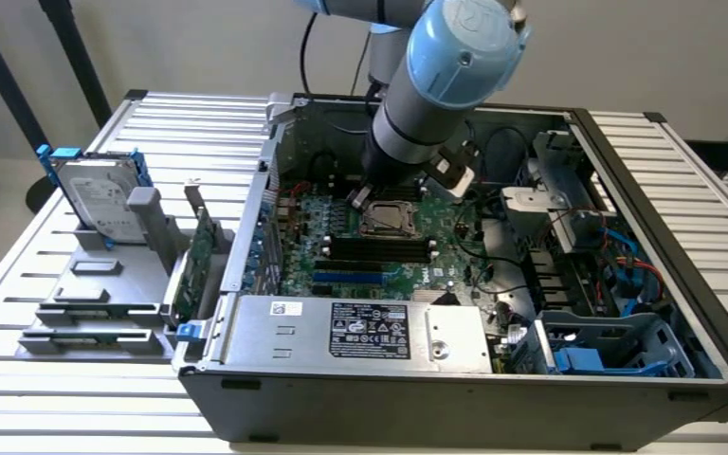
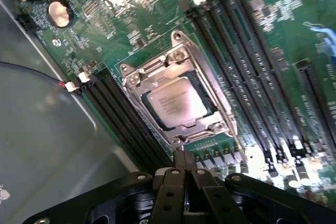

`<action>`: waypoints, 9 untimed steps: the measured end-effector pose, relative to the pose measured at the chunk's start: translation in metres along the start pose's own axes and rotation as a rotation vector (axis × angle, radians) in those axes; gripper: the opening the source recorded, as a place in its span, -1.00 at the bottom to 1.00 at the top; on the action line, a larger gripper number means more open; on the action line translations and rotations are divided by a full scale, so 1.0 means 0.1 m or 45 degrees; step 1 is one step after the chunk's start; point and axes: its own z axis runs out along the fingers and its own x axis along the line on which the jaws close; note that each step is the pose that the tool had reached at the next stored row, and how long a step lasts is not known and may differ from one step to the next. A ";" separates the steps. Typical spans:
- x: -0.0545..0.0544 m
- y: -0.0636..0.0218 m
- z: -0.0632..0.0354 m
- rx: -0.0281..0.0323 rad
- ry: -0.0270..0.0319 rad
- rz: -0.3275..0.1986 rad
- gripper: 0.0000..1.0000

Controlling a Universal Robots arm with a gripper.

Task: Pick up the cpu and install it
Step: 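Install the second cpu locking lever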

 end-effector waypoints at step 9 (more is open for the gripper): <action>-0.08 0.030 -0.155 0.0119 -0.0014 0.040 -0.79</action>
